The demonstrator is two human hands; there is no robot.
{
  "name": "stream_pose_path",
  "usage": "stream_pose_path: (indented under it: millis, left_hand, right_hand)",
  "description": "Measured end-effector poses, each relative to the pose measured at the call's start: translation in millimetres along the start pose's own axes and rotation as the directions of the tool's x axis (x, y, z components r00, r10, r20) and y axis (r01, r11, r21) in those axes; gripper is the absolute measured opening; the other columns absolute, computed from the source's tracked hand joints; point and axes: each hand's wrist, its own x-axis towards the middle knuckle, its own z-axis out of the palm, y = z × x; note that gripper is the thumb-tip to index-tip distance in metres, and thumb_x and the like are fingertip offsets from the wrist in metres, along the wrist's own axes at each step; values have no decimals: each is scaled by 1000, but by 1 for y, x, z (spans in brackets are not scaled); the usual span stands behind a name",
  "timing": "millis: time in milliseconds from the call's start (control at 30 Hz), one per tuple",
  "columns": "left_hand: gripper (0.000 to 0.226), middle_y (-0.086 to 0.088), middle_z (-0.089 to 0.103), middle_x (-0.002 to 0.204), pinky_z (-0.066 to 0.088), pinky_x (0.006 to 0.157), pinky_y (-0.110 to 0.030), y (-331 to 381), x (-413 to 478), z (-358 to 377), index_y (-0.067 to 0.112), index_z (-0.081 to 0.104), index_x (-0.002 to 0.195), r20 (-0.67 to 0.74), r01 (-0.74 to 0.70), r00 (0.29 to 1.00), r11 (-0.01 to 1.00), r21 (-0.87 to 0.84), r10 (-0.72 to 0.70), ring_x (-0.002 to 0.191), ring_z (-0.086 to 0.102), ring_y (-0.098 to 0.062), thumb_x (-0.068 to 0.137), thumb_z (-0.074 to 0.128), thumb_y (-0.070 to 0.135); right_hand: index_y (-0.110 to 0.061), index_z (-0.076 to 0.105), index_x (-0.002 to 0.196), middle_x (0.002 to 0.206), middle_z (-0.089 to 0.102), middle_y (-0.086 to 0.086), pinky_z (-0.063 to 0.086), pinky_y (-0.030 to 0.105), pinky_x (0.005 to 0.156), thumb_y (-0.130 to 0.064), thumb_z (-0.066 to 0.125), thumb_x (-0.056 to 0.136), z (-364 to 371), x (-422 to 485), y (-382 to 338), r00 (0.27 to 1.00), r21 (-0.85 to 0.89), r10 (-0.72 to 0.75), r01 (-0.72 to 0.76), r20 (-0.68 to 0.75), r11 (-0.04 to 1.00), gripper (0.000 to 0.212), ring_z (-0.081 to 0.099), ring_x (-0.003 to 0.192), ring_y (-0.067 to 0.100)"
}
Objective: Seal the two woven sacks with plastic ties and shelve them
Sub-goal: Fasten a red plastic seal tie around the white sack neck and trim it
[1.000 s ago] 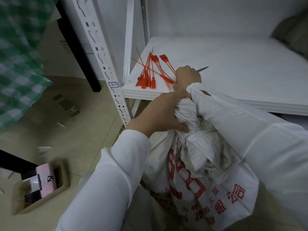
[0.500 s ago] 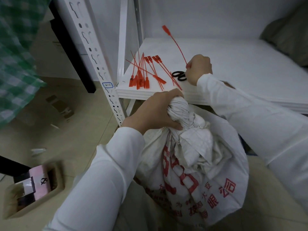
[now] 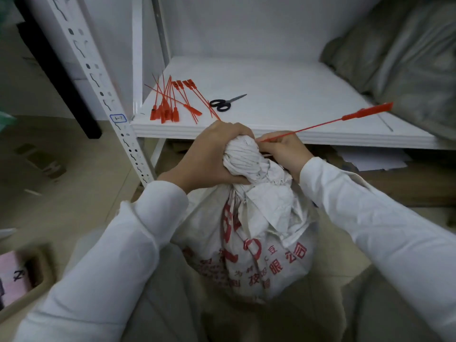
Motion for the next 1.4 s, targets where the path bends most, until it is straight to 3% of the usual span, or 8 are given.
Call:
stream_pose_path:
  millis: [133, 300, 533, 633, 800, 967, 1167, 1400]
  left_hand:
    - [66, 3, 64, 102, 50, 81, -38, 14, 0, 8, 13, 58, 110, 31, 37, 999, 990, -136, -33, 94, 60, -15, 58, 91, 38]
    - [69, 6, 64, 98, 52, 78, -33, 18, 10, 17, 19, 56, 109, 119, 133, 986, 979, -154, -115, 91, 61, -11, 54, 93, 37]
    - [72, 8, 66, 97, 53, 75, -28, 25, 22, 36, 21, 54, 111, 220, 237, 956, 956, -175, -196, 88, 63, -7, 52, 94, 29]
    - [71, 9, 65, 97, 54, 73, -29, 28, 21, 33, 24, 53, 109, 230, 257, 949, 953, -160, -218, 88, 63, -9, 51, 93, 33]
    - [71, 10, 64, 96, 53, 70, -24, 32, 15, 21, 24, 53, 108, 221, 325, 930, 937, -130, -292, 88, 61, -6, 51, 94, 31]
    - [71, 10, 64, 99, 54, 75, -27, 40, 8, 19, 24, 54, 109, 233, 355, 918, 927, -121, -321, 92, 61, -7, 51, 95, 29]
    - [71, 10, 63, 100, 54, 78, -29, 43, 8, 20, 23, 54, 109, 212, 346, 925, 930, -128, -315, 92, 61, -7, 51, 95, 27]
    - [71, 12, 63, 96, 50, 70, -16, 45, 14, 24, 21, 53, 107, 220, 330, 929, 935, -131, -297, 86, 60, -2, 50, 95, 26]
  right_hand:
    - [4, 70, 95, 99, 71, 17, 51, 37, 92, -6, 60, 90, -9, -21, -2, 995, 71, 89, -92, 43, 993, 16, 67, 95, 26]
    - [-15, 71, 71, 73, 74, -2, 49, 37, 90, -35, 49, 97, -20, -22, 5, 967, 62, 252, -250, -34, 966, 40, 65, 79, 23]
    - [-10, 56, 72, 72, 56, 6, 41, 11, 50, -27, 38, 101, -29, -24, 9, 984, -20, 165, -167, -60, 986, 38, 51, 63, 13]
    - [-13, 53, 73, 71, 56, 3, 43, 22, 67, -22, 43, 99, -32, -21, 9, 995, -46, 100, -101, -20, 994, 30, 52, 67, 16]
    - [-10, 60, 82, 74, 60, 8, 46, 23, 57, -9, 57, 93, -53, -34, 6, 994, 202, -22, 44, -107, 978, 12, 54, 60, 15]
    - [0, 63, 90, 80, 65, 14, 56, 21, 65, -8, 50, 97, -82, -41, 1, 966, 301, -83, 157, -244, 941, 16, 68, 67, 17]
    - [3, 58, 94, 81, 67, 18, 60, 26, 66, -2, 51, 97, -74, -47, 20, 980, 340, 7, 62, -197, 938, 9, 72, 64, 20]
    - [4, 59, 90, 89, 72, 23, 61, 33, 74, -11, 45, 101, -54, -51, 22, 991, 532, 132, -104, -15, 840, 24, 73, 82, 29]
